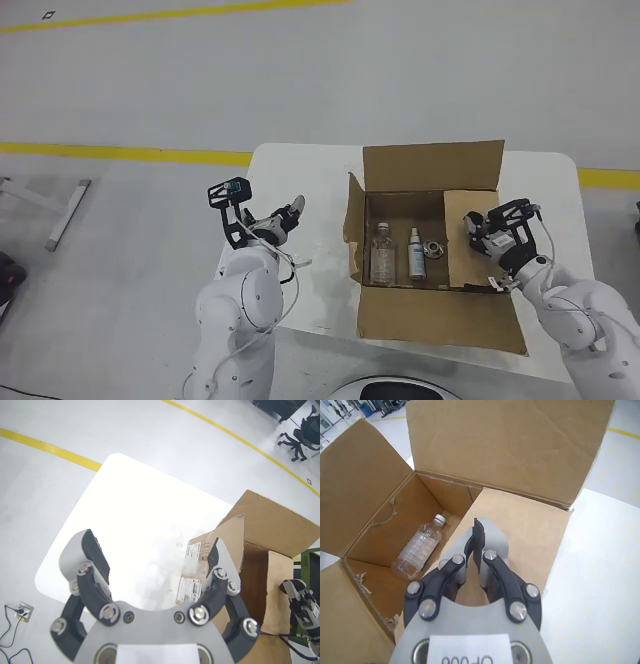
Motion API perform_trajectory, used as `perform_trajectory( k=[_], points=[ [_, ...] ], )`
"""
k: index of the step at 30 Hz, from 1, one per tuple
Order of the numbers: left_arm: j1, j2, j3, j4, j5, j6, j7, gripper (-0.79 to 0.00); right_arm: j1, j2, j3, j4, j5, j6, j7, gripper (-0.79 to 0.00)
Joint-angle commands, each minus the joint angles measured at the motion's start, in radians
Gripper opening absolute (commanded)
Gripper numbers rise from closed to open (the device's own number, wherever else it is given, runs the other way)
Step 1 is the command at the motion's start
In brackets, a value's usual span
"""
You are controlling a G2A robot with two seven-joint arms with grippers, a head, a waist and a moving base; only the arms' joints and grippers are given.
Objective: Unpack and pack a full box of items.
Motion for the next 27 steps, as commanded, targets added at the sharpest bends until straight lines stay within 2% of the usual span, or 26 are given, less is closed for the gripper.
perform_trajectory(
  k=[1, 3, 4, 5, 6, 7, 15, 20, 27],
  points=[
    [-0.001, 0.001, 0.015, 0.008, -0.010, -0.037, 0.019, 0.000, -0.001, 0.001, 0.015, -0.008, 0.021, -0.009, -0.017, -0.785],
    [-0.003, 0.006, 0.044, 0.025, 0.032, -0.132, 0.064, -0.012, -0.001, 0.002, 0.033, -0.016, 0.031, -0.010, -0.049, -0.785],
    [0.001, 0.010, 0.052, 0.039, 0.060, -0.180, 0.080, -0.231, -0.004, 0.002, 0.043, -0.018, 0.047, -0.014, -0.063, -0.785],
    [0.005, 0.011, 0.055, 0.048, 0.067, -0.194, 0.097, -0.496, -0.006, 0.003, 0.057, -0.025, 0.057, -0.015, -0.079, -0.785],
    [0.007, 0.011, 0.060, 0.057, 0.059, -0.199, 0.105, -0.674, -0.009, 0.003, 0.070, -0.032, 0.069, -0.017, -0.093, -0.785],
    [0.006, 0.011, 0.065, 0.064, 0.052, -0.207, 0.109, -0.785, -0.014, 0.004, 0.084, -0.038, 0.085, -0.020, -0.106, -0.785],
    [-0.030, 0.010, 0.119, 0.152, 0.034, -0.263, 0.117, -0.785, -0.038, 0.006, 0.192, -0.079, 0.157, 0.001, -0.191, -0.785],
    [-0.056, 0.013, 0.142, 0.225, 0.071, -0.306, 0.130, -0.785, -0.039, 0.004, 0.219, -0.080, 0.204, 0.042, -0.211, -0.785],
    [-0.062, 0.011, 0.153, 0.256, 0.065, -0.280, 0.160, -0.785, -0.043, 0.005, 0.218, -0.084, 0.202, 0.028, -0.214, -0.785]
  ],
)
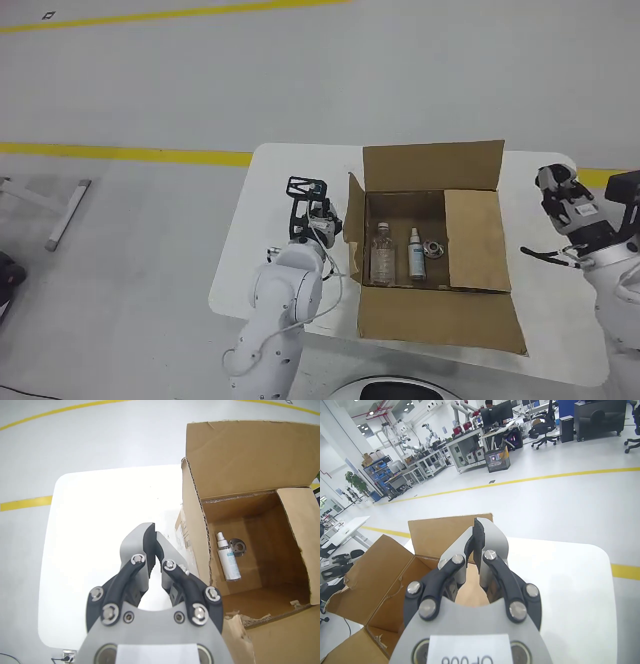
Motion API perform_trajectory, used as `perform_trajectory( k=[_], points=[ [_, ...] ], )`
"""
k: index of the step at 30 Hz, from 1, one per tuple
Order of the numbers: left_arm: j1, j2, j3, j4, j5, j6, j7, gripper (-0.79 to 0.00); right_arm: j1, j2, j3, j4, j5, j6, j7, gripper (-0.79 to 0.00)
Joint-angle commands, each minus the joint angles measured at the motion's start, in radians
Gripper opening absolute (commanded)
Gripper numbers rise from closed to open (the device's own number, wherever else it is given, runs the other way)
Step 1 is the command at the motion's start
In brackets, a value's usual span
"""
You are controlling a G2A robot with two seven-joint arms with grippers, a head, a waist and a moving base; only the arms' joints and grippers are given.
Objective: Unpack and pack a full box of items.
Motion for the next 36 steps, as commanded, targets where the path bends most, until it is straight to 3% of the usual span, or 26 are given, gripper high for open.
perform_trajectory(
  k=[1, 5, 7, 14, 21, 29, 30, 31, 32, 33, 36],
  points=[
    [-0.001, -0.001, 0.004, 0.005, -0.016, 0.003, -0.005, -0.785, 0.001, 0.000, -0.004, 0.001, -0.004, 0.002, -0.002, -0.785],
    [-0.011, -0.004, 0.026, 0.024, -0.073, -0.027, -0.018, -0.785, 0.010, 0.000, -0.010, 0.003, -0.008, 0.006, -0.001, -0.785],
    [-0.021, -0.006, 0.043, 0.040, -0.170, -0.105, -0.023, -0.785, 0.014, 0.000, -0.010, 0.005, -0.010, 0.007, 0.000, -0.785],
    [-0.110, -0.006, 0.104, 0.163, -0.170, -0.259, -0.006, -0.785, 0.014, 0.000, 0.004, 0.009, -0.008, 0.020, -0.007, -0.785],
    [-0.149, -0.009, 0.164, 0.283, -0.142, -0.298, 0.022, -0.785, -0.001, 0.000, 0.017, 0.016, -0.015, 0.052, 0.003, -0.785],
    [-0.163, -0.006, 0.183, 0.314, -0.102, -0.307, 0.036, -0.785, 0.008, 0.001, 0.010, 0.032, -0.031, 0.076, 0.032, -0.785],
    [-0.162, -0.005, 0.181, 0.311, -0.098, -0.304, 0.037, -0.714, 0.013, 0.001, 0.007, 0.036, -0.039, 0.082, 0.040, -0.785],
    [-0.162, -0.005, 0.178, 0.304, -0.094, -0.296, 0.038, -0.471, 0.018, 0.001, 0.003, 0.042, -0.045, 0.093, 0.050, -0.785],
    [-0.161, -0.003, 0.177, 0.295, -0.083, -0.292, 0.039, -0.095, 0.026, 0.001, -0.001, 0.046, -0.048, 0.104, 0.055, -0.785],
    [-0.161, -0.002, 0.175, 0.281, -0.060, -0.286, 0.042, 0.000, 0.037, 0.001, -0.002, 0.056, -0.052, 0.127, 0.057, -0.785],
    [-0.146, 0.004, 0.159, 0.228, -0.034, -0.272, 0.053, 0.000, 0.083, -0.006, -0.012, 0.091, -0.020, 0.227, 0.016, -0.785]
  ],
)
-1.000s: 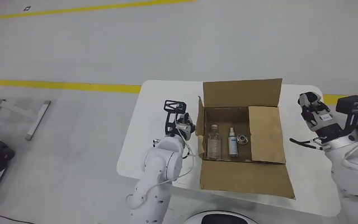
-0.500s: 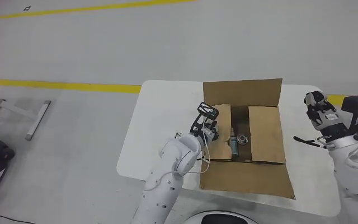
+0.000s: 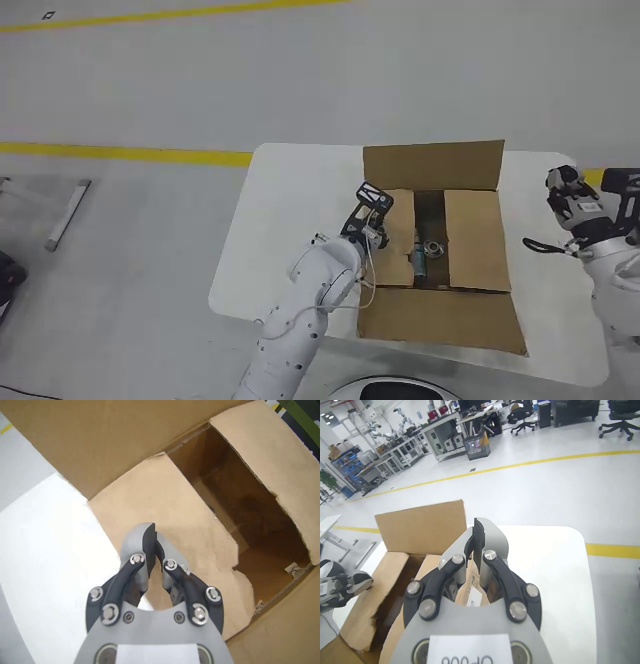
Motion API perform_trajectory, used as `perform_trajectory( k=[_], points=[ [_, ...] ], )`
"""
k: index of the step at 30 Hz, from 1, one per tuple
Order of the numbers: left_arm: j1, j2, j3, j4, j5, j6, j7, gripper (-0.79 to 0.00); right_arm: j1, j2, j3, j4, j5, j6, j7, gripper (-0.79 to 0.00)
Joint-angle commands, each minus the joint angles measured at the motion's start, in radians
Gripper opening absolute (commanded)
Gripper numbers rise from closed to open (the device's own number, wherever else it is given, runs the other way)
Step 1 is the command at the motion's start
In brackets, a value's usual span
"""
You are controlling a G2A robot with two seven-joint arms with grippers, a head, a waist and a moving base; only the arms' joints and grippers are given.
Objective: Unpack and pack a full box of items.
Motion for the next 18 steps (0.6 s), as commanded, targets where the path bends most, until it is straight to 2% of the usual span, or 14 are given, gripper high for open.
perform_trajectory(
  k=[1, 7, 10, 18],
  points=[
    [0.015, 0.005, -0.018, -0.044, 0.013, 0.012, 0.003, 0.000, 0.037, -0.004, -0.013, 0.032, 0.036, 0.051, -0.016, -0.785],
    [0.082, 0.024, -0.085, -0.179, 0.081, 0.032, -0.004, 0.000, 0.204, -0.004, -0.083, 0.196, 0.011, 0.042, 0.010, -0.785],
    [0.126, 0.030, -0.121, -0.225, 0.104, 0.077, 0.008, 0.000, 0.301, -0.005, -0.120, 0.299, -0.005, 0.043, 0.014, -0.785],
    [0.192, 0.044, -0.187, -0.279, 0.160, 0.131, 0.010, 0.000, 0.498, -0.014, -0.184, 0.558, 0.115, -0.040, 0.069, -0.785]
  ],
)
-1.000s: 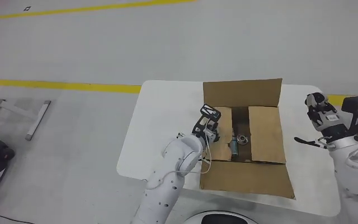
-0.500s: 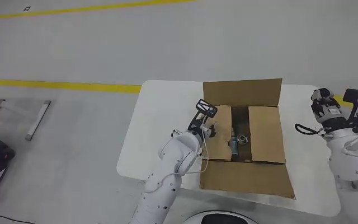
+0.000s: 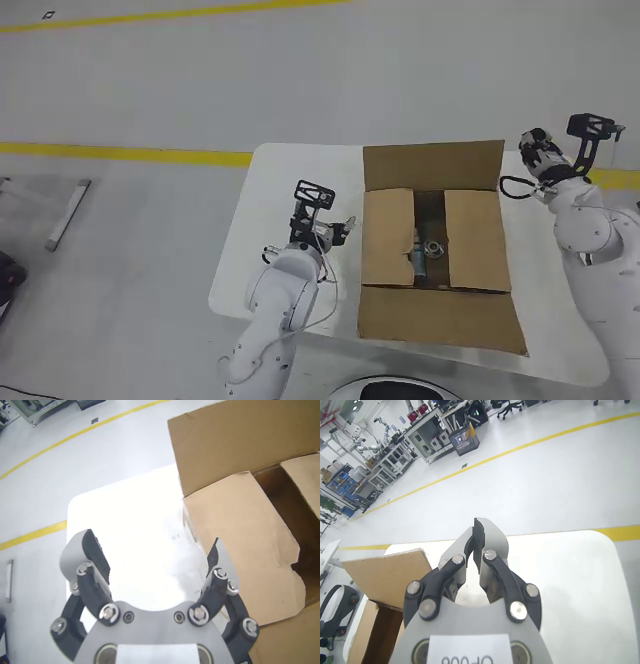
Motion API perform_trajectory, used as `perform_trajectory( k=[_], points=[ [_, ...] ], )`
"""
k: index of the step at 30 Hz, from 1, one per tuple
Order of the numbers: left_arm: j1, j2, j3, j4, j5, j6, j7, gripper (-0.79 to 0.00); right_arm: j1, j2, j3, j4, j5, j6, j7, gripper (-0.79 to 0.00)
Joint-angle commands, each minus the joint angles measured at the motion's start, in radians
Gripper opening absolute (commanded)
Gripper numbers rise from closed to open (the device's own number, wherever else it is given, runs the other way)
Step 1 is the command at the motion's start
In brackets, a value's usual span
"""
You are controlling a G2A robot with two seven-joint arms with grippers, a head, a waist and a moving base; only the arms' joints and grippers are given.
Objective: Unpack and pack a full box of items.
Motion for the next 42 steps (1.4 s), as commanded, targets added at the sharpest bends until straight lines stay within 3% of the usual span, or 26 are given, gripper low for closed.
perform_trajectory(
  k=[1, 10, 16, 27, 32, 42],
  points=[
    [0.005, 0.002, -0.011, -0.004, 0.007, 0.013, -0.002, 0.000, 0.037, -0.002, -0.009, 0.057, 0.042, -0.030, 0.019, -0.785],
    [-0.010, 0.001, -0.023, 0.018, -0.018, 0.056, -0.002, 0.000, 0.073, 0.008, -0.016, 0.128, 0.085, -0.217, 0.068, -0.785],
    [-0.023, 0.001, -0.019, 0.036, -0.020, 0.062, 0.004, 0.000, 0.023, 0.026, 0.020, 0.082, 0.083, -0.372, 0.105, -0.785],
    [-0.032, -0.001, -0.028, 0.035, -0.076, 0.077, 0.009, 0.000, -0.142, 0.058, 0.090, -0.103, 0.025, -0.546, 0.139, -0.785],
    [-0.039, 0.008, -0.080, 0.045, -0.061, 0.061, 0.027, 0.000, -0.209, 0.070, 0.110, -0.161, -0.018, -0.612, 0.140, -0.785],
    [-0.039, 0.008, -0.080, 0.045, -0.061, 0.061, 0.027, 0.000, -0.315, 0.085, 0.108, -0.238, -0.184, -0.662, 0.107, -0.785]
  ],
)
